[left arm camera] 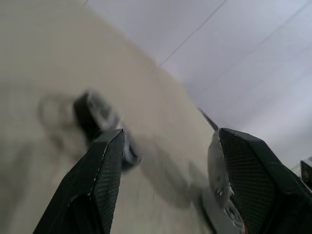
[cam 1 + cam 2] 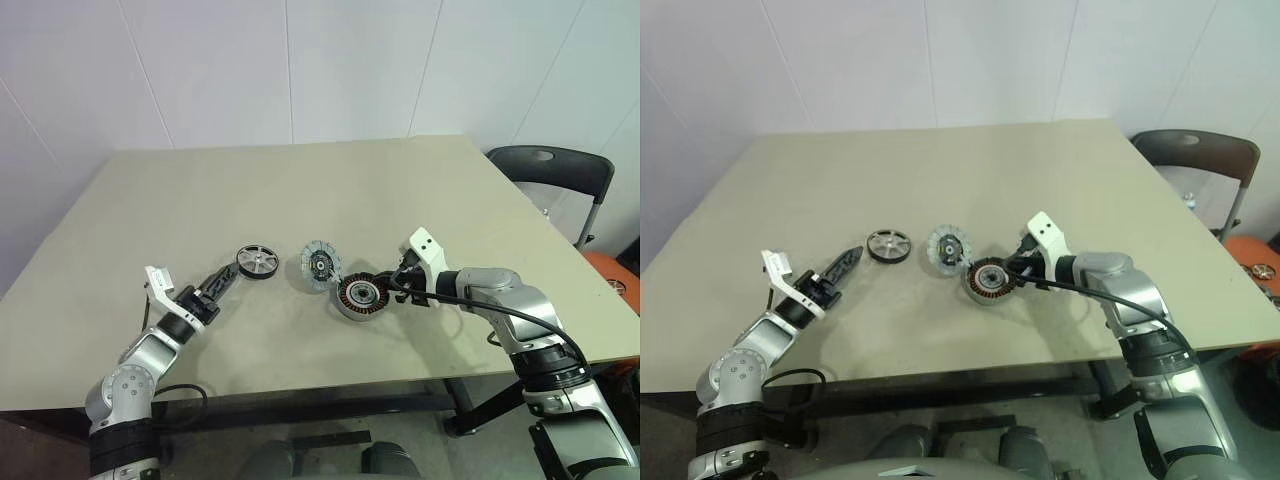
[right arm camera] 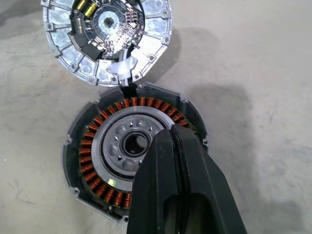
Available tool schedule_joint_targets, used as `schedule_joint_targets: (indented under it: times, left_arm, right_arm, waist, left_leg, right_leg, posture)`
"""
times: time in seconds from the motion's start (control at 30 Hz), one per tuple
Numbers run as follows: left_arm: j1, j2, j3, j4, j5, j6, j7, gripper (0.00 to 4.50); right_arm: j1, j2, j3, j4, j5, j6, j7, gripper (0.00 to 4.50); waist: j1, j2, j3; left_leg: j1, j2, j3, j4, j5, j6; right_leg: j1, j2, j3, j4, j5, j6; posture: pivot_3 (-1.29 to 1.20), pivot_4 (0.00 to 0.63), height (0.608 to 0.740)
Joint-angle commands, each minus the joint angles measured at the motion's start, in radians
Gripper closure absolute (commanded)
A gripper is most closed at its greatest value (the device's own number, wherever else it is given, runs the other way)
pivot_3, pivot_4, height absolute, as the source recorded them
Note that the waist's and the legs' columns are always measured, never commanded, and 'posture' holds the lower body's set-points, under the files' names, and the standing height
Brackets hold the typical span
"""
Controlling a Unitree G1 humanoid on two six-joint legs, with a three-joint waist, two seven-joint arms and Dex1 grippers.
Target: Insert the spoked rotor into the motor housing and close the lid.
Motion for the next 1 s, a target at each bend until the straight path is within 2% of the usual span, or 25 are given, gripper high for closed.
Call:
schedule_joint_targets:
  times: [0.03, 0.53, 0.93, 1.0]
  left_arm:
    - [-0.042, 0.007, 0.02, 0.065, -0.014, 0.038, 0.054, 1.21]
    - [-0.273, 0.021, 0.015, 0.364, 0.046, 0.068, 0.075, 1.21]
    - [-0.486, 0.014, 0.035, 0.673, 0.164, 0.007, 0.121, 1.21]
    - [-0.503, 0.02, 0.062, 0.721, 0.162, 0.002, 0.138, 1.58]
  right_arm:
    - [-0.008, -0.005, -0.03, -0.04, 0.013, -0.016, -0.003, 4.48]
    - [0.014, -0.005, -0.032, -0.062, 0.014, -0.01, -0.024, 4.48]
    - [0.023, 0.0, -0.032, -0.069, 0.019, -0.007, -0.047, 4.48]
    - [0.024, -0.003, -0.032, -0.069, 0.018, -0.009, -0.049, 4.5]
  waist:
    - [0.0, 0.0, 0.0]
    - [0.001, 0.0, 0.0]
    - [0.002, 0.0, 0.0]
    - [0.002, 0.0, 0.0]
  left_leg:
    - [0.0, 0.0, 0.0, 0.0, 0.0, 0.0]
    - [0.0, -0.001, 0.001, 0.0, 0.0, -0.001]
    - [0.001, -0.002, 0.001, 0.0, 0.0, -0.001]
    - [0.002, -0.002, 0.001, 0.001, 0.0, -0.001]
  right_leg:
    - [0.0, 0.0, 0.0, 0.0, 0.0, 0.0]
    - [0.001, 0.0, 0.0, 0.0, 0.001, -0.002]
    - [0.002, 0.0, -0.001, 0.0, 0.0, 0.001]
    - [0.002, 0.0, -0.001, 0.0, 0.0, 0.001]
  posture:
    - [0.0, 0.0, 0.74]
    - [0.0, 0.0, 0.74]
    - [0.0, 0.0, 0.74]
    - [0.0, 0.0, 0.74]
